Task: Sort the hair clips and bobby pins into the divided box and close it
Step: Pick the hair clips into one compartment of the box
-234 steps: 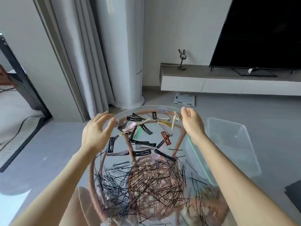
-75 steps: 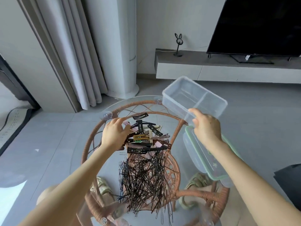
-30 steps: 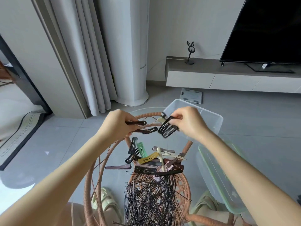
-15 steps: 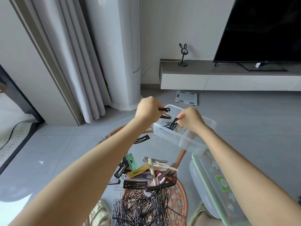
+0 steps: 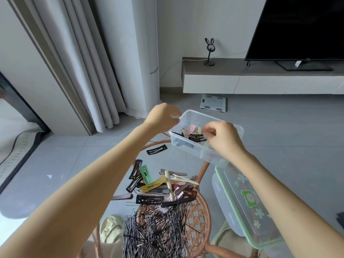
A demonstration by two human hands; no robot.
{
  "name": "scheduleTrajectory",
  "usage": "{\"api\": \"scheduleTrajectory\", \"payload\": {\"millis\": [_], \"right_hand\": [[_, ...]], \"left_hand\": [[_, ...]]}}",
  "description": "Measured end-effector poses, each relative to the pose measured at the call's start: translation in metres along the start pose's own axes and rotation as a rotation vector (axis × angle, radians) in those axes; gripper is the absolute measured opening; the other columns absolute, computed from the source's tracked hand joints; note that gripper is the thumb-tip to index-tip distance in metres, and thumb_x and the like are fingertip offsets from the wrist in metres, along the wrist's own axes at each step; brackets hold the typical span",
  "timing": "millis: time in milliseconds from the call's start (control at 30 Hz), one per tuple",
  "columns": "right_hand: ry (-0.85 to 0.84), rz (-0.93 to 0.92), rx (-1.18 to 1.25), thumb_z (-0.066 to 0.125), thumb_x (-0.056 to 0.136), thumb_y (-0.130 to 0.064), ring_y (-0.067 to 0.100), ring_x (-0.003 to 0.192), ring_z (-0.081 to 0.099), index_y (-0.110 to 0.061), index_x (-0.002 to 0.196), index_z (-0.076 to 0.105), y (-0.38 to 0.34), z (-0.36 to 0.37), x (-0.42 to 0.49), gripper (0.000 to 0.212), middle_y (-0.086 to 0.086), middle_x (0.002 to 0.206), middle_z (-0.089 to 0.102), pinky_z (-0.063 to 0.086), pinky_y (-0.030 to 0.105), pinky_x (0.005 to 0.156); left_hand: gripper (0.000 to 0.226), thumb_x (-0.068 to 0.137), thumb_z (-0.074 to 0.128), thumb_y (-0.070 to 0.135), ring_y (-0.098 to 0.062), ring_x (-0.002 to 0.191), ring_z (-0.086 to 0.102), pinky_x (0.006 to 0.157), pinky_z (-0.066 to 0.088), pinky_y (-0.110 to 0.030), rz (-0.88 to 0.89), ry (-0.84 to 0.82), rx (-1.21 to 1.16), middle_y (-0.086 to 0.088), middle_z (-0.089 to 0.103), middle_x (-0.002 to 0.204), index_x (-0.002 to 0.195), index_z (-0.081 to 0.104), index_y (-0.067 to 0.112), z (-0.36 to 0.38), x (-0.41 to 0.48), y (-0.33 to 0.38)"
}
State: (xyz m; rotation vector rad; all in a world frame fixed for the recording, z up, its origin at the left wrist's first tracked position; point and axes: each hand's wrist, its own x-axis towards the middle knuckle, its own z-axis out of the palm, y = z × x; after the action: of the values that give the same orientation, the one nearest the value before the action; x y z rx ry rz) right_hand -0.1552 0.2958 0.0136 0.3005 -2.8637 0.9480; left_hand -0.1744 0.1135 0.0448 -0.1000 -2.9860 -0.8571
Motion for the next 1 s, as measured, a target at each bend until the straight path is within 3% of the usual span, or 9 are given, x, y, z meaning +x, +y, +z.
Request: {"api": "scheduleTrajectory", "payload": {"millis": [100, 200, 367, 433, 500, 633, 733, 833, 1000], "right_hand": [[-0.276, -0.042, -0.115, 0.065, 0.082, -0.032, 0.019, 0.087, 0.061, -0.014, 0.110, 0.064, -0.014, 0.009, -0.035, 0.034, 0.005, 0.102, 0.068, 0.045, 0.028, 0.074], [-0.541, -0.011, -0.315, 0.059, 0.077, -0.057, 0.025, 0.107, 0.054, -0.014, 0.125, 0.050, -0.016, 0.030, -0.058, 0.066, 0.008, 0.123, 0.055, 0.044, 0.034, 0.086], [-0.589, 0.025, -0.422, 0.057, 0.063, -0.074, 0.033, 0.119, 0.040, -0.015, 0.129, 0.041, -0.031, 0.063, -0.064, 0.090, 0.013, 0.129, 0.041, 0.038, 0.049, 0.098], [-0.608, -0.023, -0.426, 0.061, 0.065, -0.069, 0.031, 0.119, 0.040, -0.017, 0.132, 0.039, -0.041, 0.072, -0.065, 0.087, 0.011, 0.129, 0.040, 0.038, 0.047, 0.094], [-0.619, -0.060, -0.410, 0.065, 0.069, -0.060, 0.029, 0.118, 0.043, -0.021, 0.133, 0.038, -0.048, 0.079, -0.067, 0.080, 0.009, 0.129, 0.042, 0.041, 0.041, 0.089], [-0.593, -0.080, -0.332, 0.070, 0.073, -0.045, 0.027, 0.113, 0.051, -0.022, 0.132, 0.042, -0.057, 0.085, -0.069, 0.069, 0.007, 0.126, 0.049, 0.045, 0.037, 0.085], [-0.541, -0.095, -0.317, 0.072, 0.073, -0.039, 0.026, 0.104, 0.057, -0.022, 0.126, 0.050, -0.059, 0.082, -0.069, 0.059, 0.005, 0.119, 0.056, 0.044, 0.033, 0.078], [-0.474, -0.081, -0.237, 0.071, 0.075, -0.025, 0.026, 0.098, 0.060, -0.018, 0.115, 0.060, -0.059, 0.078, -0.068, 0.041, 0.006, 0.113, 0.064, 0.045, 0.031, 0.076], [-0.361, -0.085, -0.141, 0.066, 0.079, -0.007, 0.021, 0.098, 0.059, -0.019, 0.103, 0.068, -0.056, 0.063, -0.065, 0.027, 0.005, 0.113, 0.066, 0.038, 0.025, 0.072]], "left_hand": [[0.032, 0.086, 0.059, 0.027, -0.023, 0.099, 0.066, 0.086, 0.049, -0.031, -0.107, -0.103, 0.122, -0.005, 0.065, 0.119, 0.116, 0.062, 0.016, -0.014, -0.032, -0.029], [0.053, 0.086, 0.052, 0.049, -0.024, 0.104, 0.064, 0.092, 0.050, -0.037, -0.218, -0.360, 0.333, -0.005, 0.058, 0.127, 0.129, 0.050, 0.018, -0.008, -0.068, -0.064], [0.082, 0.073, 0.059, 0.062, -0.035, 0.124, 0.042, 0.100, 0.041, -0.041, -0.228, -0.447, 0.422, -0.018, 0.036, 0.140, 0.141, 0.031, 0.025, 0.016, -0.111, -0.091], [0.086, 0.068, 0.068, 0.057, -0.037, 0.124, 0.038, 0.100, 0.041, -0.045, -0.224, -0.448, 0.381, -0.020, 0.032, 0.138, 0.141, 0.029, 0.033, 0.022, -0.116, -0.091], [0.078, 0.064, 0.074, 0.050, -0.036, 0.117, 0.042, 0.096, 0.046, -0.044, -0.212, -0.429, 0.305, -0.018, 0.035, 0.132, 0.133, 0.040, 0.034, 0.027, -0.114, -0.091], [0.050, 0.066, 0.077, 0.035, -0.025, 0.094, 0.053, 0.081, 0.052, -0.034, -0.176, -0.363, 0.208, -0.009, 0.058, 0.109, 0.110, 0.061, 0.017, 0.026, -0.111, -0.089], [0.037, 0.071, 0.074, 0.025, -0.019, 0.081, 0.050, 0.070, 0.046, -0.029, -0.168, -0.332, 0.155, -0.002, 0.057, 0.089, 0.104, 0.066, 0.010, 0.024, -0.112, -0.082], [0.032, 0.074, 0.073, 0.025, -0.018, 0.076, 0.049, 0.059, 0.040, -0.023, -0.152, -0.297, 0.162, -0.003, 0.058, 0.087, 0.103, 0.068, 0.012, 0.020, -0.114, -0.079], [0.031, 0.075, 0.071, 0.026, -0.018, 0.073, 0.054, 0.062, 0.044, -0.025, -0.141, -0.198, 0.150, -0.006, 0.069, 0.098, 0.103, 0.069, 0.012, 0.008, -0.115, -0.078]]}}
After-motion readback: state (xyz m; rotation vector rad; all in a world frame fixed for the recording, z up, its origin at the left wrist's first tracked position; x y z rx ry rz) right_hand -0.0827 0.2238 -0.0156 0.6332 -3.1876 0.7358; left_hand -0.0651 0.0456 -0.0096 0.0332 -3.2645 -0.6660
